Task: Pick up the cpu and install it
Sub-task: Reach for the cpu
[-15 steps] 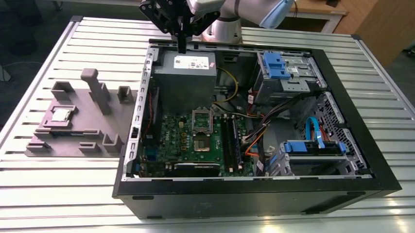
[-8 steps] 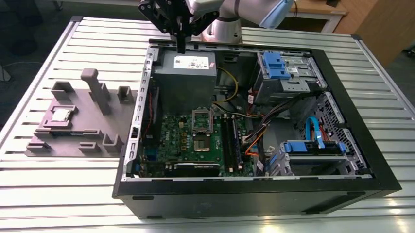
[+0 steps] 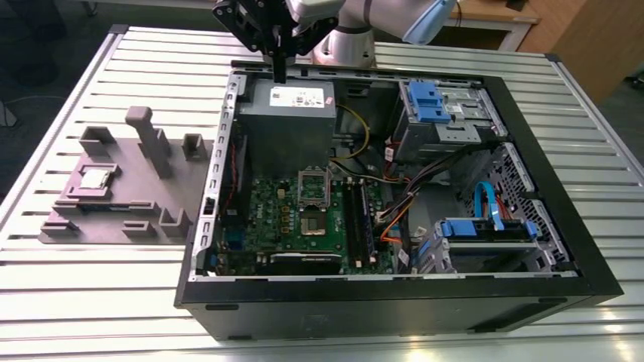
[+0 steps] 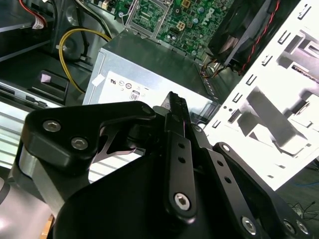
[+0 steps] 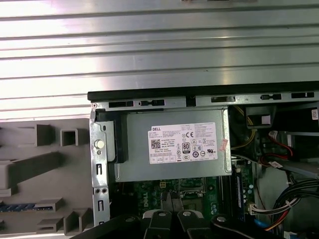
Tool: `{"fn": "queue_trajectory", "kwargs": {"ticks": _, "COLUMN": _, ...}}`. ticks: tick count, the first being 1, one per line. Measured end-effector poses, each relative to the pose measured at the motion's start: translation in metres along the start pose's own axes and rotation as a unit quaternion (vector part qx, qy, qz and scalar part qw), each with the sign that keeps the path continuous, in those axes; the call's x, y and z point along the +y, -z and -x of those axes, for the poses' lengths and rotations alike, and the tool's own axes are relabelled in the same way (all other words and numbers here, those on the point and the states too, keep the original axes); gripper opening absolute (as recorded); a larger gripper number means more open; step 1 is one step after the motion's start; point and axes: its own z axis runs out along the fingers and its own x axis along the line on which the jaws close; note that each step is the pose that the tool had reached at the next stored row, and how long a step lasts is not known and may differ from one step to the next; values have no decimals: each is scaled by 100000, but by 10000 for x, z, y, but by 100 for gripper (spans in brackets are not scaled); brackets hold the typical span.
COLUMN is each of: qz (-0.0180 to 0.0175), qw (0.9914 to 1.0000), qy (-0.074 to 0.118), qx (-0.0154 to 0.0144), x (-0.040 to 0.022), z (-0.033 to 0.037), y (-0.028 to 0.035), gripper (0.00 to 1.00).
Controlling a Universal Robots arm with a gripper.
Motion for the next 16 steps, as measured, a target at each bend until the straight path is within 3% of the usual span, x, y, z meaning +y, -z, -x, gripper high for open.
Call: {"fn": "queue_trajectory", "kwargs": {"ticks": 16, "qz": -1, "qw": 100000, "qy": 2, "qx": 1, "x": -3, "z": -41, "y": 1, "gripper": 10}}
